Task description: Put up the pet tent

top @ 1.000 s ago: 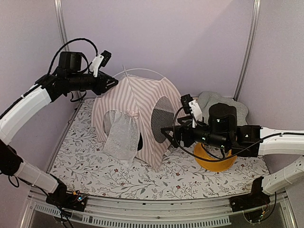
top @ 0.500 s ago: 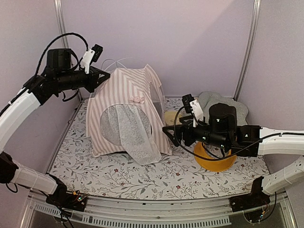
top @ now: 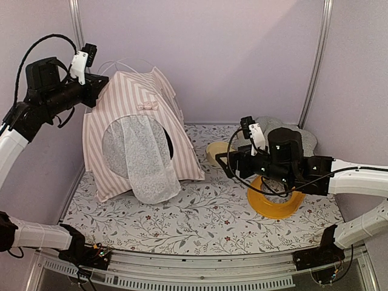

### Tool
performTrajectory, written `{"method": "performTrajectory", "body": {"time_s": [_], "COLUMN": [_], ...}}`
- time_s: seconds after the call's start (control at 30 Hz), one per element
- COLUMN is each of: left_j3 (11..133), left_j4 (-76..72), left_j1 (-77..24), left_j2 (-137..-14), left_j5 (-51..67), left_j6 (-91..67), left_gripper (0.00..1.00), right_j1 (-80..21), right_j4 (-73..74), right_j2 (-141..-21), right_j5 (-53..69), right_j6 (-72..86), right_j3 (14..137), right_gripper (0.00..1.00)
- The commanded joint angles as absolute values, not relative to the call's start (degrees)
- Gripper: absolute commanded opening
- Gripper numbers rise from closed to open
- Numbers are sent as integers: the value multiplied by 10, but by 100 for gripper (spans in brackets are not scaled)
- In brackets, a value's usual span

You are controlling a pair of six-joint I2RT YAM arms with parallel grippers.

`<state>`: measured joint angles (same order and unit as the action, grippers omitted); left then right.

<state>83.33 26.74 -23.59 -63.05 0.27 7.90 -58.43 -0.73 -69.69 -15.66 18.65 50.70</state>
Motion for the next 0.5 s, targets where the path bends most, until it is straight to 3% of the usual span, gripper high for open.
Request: {"method": "performTrajectory", "body": {"time_s": [0.0,0.47], "left_j3": [833,812], "left_j4": [248,260], "left_j1": [-187,-96], "left_j2": [-623,-631], "left_j5": [-28,-99], "left_j6": [81,47], "left_gripper": [0,0], "right_j1": [-571,-546], "right_j4": [4,29], "right_j2": [-707,-759], "right_j5": [-149,-112], "right_j6": [206,229], "right_j3": [516,536], "right_gripper": [98,98]}}
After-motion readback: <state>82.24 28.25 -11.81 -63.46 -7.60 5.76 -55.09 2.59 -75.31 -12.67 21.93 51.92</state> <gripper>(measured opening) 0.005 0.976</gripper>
